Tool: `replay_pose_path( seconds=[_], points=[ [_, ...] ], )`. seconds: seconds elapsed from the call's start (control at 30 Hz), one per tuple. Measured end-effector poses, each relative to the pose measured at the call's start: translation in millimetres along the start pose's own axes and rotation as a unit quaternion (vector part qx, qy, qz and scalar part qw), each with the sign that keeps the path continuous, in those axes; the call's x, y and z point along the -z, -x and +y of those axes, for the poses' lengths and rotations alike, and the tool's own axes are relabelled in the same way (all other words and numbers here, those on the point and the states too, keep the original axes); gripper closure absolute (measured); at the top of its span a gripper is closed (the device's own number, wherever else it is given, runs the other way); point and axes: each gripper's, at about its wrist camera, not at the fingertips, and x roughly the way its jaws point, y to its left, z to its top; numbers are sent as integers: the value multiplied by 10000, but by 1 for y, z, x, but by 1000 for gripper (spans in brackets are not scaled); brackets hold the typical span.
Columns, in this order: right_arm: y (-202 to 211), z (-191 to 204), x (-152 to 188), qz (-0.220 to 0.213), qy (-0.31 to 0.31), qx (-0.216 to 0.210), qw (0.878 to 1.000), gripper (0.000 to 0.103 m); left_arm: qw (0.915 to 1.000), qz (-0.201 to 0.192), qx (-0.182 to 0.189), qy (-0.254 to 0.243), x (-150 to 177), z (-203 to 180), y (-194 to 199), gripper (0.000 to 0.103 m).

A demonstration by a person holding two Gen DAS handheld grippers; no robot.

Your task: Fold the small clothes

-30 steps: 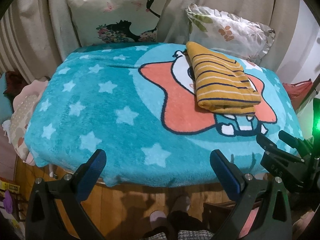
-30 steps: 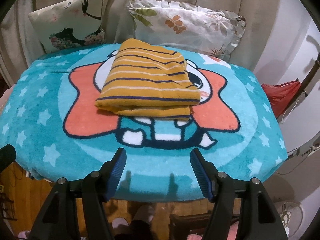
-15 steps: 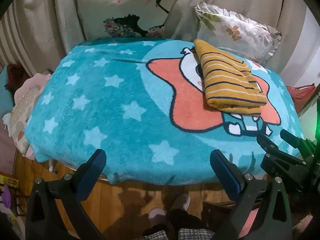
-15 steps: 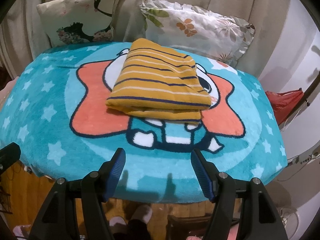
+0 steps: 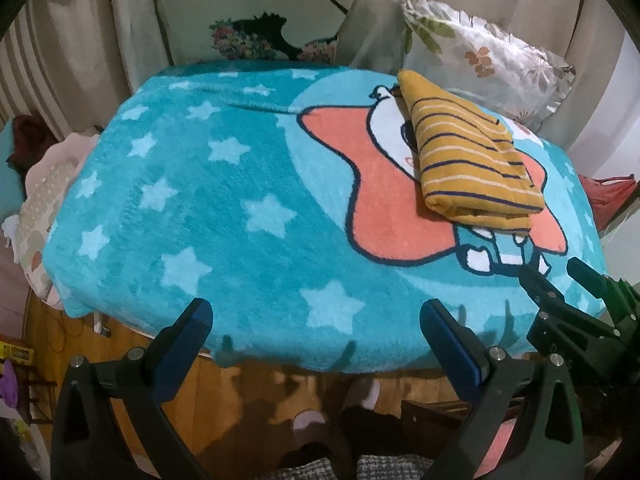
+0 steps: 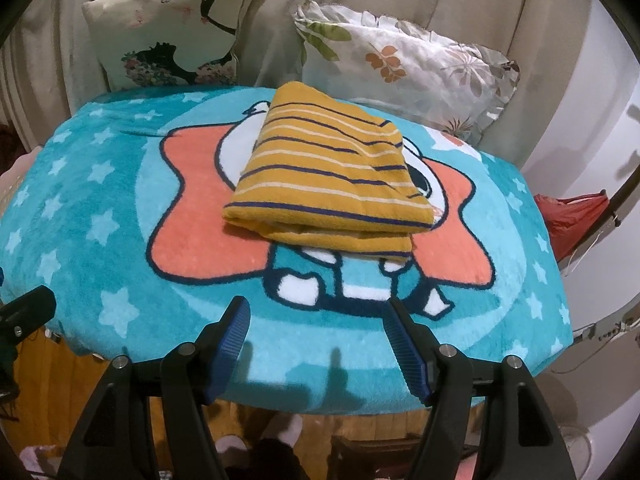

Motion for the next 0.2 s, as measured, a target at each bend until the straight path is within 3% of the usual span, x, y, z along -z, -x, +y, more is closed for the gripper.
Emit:
replay_pose_path(
  seconds=[0.2],
  points=[
    [-22, -13, -10, 156, -48, -15, 9999, 29, 9999, 97, -57, -99, -15, -17, -18, 0]
  ],
)
